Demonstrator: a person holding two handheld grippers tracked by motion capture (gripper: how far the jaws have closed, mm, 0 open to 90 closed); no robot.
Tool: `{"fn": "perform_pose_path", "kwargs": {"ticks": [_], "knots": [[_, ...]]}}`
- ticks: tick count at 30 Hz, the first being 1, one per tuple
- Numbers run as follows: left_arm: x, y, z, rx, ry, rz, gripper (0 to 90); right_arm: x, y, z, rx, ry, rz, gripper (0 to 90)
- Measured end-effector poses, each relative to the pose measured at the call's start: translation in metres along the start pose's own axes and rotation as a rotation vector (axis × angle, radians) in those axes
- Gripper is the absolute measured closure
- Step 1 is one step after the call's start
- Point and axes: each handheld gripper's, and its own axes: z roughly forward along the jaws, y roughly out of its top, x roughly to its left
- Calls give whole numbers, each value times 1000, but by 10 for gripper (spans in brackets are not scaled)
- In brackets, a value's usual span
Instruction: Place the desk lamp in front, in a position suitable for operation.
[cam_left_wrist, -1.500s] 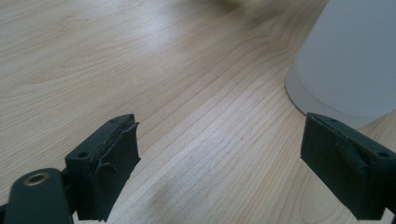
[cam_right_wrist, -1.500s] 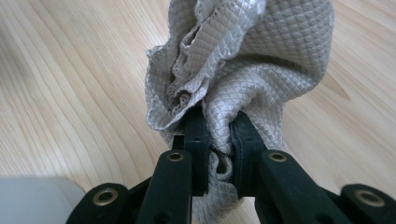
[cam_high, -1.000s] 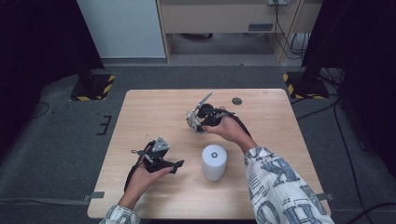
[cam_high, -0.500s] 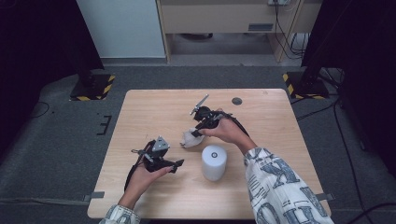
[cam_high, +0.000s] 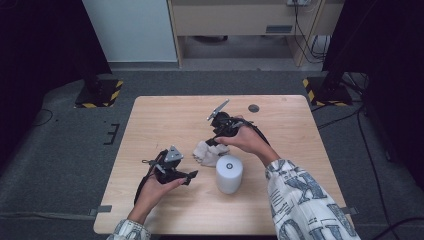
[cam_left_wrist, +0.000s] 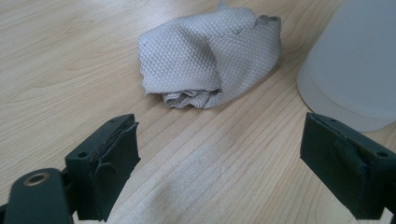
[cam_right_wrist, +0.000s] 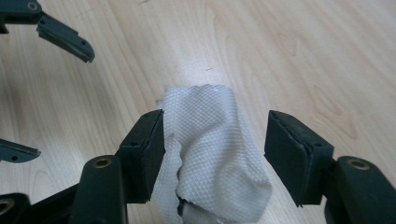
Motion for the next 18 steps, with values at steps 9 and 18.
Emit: {"fn": "perform_pose_path", "kwargs": {"ticks": [9, 18], "knots": [[1, 9, 7, -19, -5, -13, 110, -16, -26, -26, -70, -87, 67, 342], [2, 19, 24, 12, -9, 20, 106, -31, -64, -44, -92, -153, 129, 286]]}}
